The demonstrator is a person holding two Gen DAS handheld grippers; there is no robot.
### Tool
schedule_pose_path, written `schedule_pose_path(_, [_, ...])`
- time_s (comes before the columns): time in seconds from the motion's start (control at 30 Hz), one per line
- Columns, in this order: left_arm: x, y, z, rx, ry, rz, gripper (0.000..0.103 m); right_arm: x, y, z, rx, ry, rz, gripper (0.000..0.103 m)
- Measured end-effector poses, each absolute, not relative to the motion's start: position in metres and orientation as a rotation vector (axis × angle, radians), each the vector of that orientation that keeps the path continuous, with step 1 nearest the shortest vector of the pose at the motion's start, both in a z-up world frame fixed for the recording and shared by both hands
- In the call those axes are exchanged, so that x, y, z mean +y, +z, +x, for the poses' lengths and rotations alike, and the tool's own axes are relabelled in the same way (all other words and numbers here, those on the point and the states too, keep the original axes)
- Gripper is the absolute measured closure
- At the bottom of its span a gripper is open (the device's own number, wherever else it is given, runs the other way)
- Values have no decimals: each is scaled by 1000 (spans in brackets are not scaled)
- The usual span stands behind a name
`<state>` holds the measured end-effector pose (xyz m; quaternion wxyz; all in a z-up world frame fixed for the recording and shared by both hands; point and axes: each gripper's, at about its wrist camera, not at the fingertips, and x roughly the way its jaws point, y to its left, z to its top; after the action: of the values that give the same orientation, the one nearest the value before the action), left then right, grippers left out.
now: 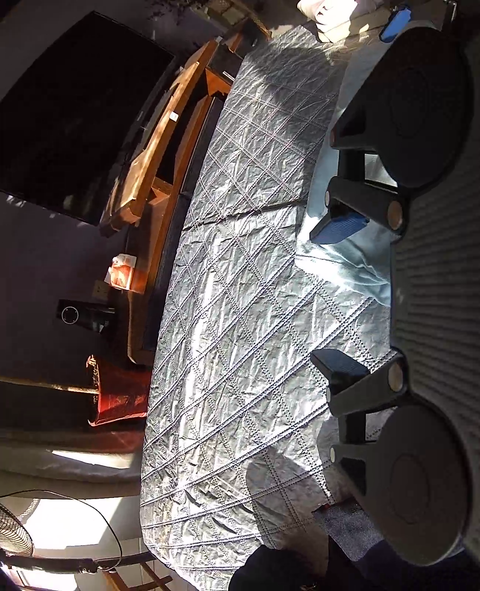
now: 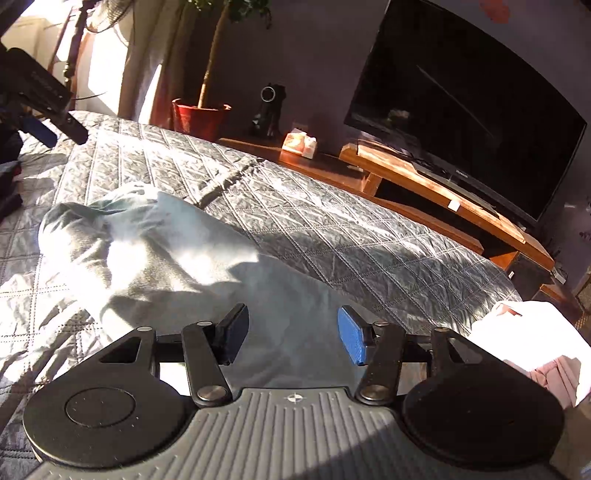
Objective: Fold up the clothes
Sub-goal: 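Open both grippers and smooth the folded shirt, then grasp the end of the folded light-blue shirt with the left gripper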
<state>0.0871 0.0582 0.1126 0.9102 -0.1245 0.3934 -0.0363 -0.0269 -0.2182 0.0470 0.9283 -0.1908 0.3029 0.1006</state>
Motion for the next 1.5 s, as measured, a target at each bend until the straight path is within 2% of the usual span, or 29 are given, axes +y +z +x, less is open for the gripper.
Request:
schedule_pose_path(0.23, [76, 121, 86, 790, -91, -367, 39, -105, 27, -18, 606, 458, -602, 42])
schedule_pose_path(0.37, [77, 113, 86, 833, -88, -369, 37, -70, 14, -9, 600, 502, -735, 34])
schedule_pose_path(0.43, [80, 107, 86, 859, -92, -402, 37, -62, 11, -6, 604, 518, -777, 40])
schedule_pose_path(0.47, [81, 104, 85, 872, -95, -421, 37, -61, 11, -4, 612, 529, -775, 59])
schedule_pose_path(0.5, [82, 101, 85, 887, -99, -438, 37, -61, 11, -3, 619, 540, -773, 83])
schedule_pose_path(0.6, [80, 93, 82, 922, -109, -445, 31, -70, 17, 0, 632, 540, -697, 89])
schedule_pose_path(0.7, [80, 83, 78, 960, -120, -483, 25, -77, 29, -2, 613, 513, -636, 90])
schedule_pose_path(0.97, [88, 40, 72, 1092, -124, -912, 24, -91, 48, 3, 607, 472, -528, 90])
schedule_pose_path(1.3, [63, 16, 79, 1084, -103, -1029, 14, -103, 58, 3, 606, 490, -452, 90])
schedule_pose_path(1.43, [54, 8, 82, 1096, -97, -1049, 15, -109, 55, 3, 616, 492, -432, 90])
schedule_pose_path(1.5, [51, 5, 84, 1107, -114, -1056, 21, -110, 55, 1, 611, 501, -433, 90])
